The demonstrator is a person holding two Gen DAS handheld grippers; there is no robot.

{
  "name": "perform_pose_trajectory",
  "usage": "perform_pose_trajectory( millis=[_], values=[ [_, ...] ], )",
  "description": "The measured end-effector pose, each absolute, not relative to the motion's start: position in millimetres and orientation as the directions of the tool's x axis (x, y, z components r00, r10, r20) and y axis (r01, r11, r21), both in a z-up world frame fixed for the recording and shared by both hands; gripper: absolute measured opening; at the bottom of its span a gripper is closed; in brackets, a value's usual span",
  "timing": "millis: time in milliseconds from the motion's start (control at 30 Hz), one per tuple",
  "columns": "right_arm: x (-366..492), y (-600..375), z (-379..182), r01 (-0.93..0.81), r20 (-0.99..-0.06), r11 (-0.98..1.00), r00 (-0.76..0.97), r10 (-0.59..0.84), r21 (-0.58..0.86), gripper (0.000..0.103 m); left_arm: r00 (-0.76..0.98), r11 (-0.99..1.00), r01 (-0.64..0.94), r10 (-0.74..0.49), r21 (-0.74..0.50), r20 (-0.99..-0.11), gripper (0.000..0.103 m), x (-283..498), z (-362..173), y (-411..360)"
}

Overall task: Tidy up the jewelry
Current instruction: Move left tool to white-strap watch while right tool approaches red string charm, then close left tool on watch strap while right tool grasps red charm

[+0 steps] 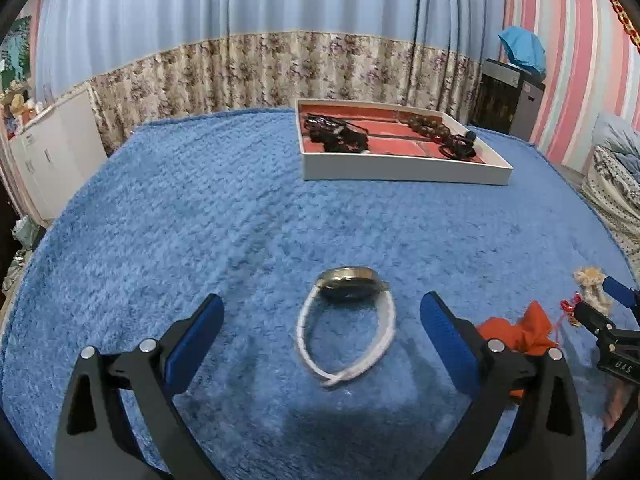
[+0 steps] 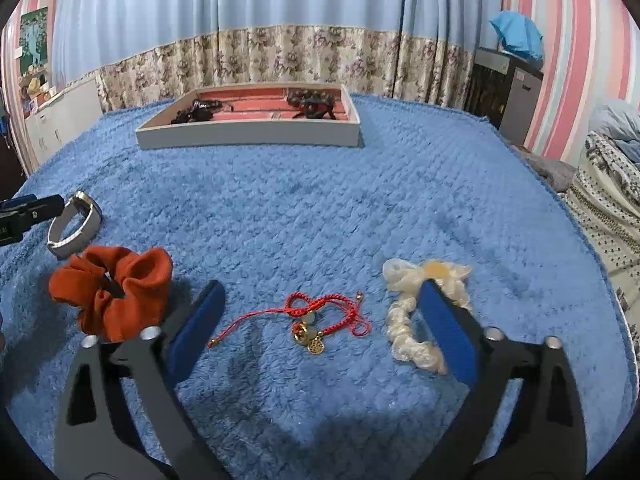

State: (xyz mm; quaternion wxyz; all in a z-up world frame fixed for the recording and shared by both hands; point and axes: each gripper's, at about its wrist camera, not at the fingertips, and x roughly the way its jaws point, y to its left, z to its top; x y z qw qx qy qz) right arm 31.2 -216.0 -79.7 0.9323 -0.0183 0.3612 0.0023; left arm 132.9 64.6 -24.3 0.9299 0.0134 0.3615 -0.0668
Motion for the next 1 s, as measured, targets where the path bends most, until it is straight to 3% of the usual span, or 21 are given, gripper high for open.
perform_pose_trajectory(
  millis=[167,333,600,767,833,1000],
  values=[
    [36.6,-210.5,-85.7,-0.044,-0.696,0.998,0.718,0.003,-0.042,0.062,0.711,0.992,0.124,-0.115,-0.037,-0.694,0.096,139.8,-33.7,70.0],
    [43.1,-209.5,-92.2,-0.048,-0.727,0.998,0.687,0.002,-0.042,0.049,0.686,0.99,0.136,-0.122,-0.038,-0.717,0.096,146.2,-41.9,69.6],
    [48.9,-215.1,-96.9,-0.024,-0.752,0.999,0.659,-0.007,-0.031,0.04,0.648,0.981,0.176,-0.18,-0.084,-0.74,0.083,150.8,-51.2,69.2],
    [50.3,-218.9,-98.0,-0.008,-0.757,1.0,0.653,-0.012,-0.023,0.04,0.646,0.979,0.184,-0.188,-0.089,-0.74,0.081,151.2,-52.4,67.7],
    [50.1,-218.0,-97.8,-0.01,-0.757,1.0,0.653,-0.013,-0.026,0.04,0.636,0.972,0.203,-0.221,-0.116,-0.739,0.073,151.5,-52.8,68.1],
    [50.7,-219.5,-97.7,-0.03,-0.76,1.0,0.65,0.016,-0.005,0.032,0.628,0.967,0.214,-0.247,-0.141,-0.738,0.071,151.5,-53.3,68.2]
  ],
)
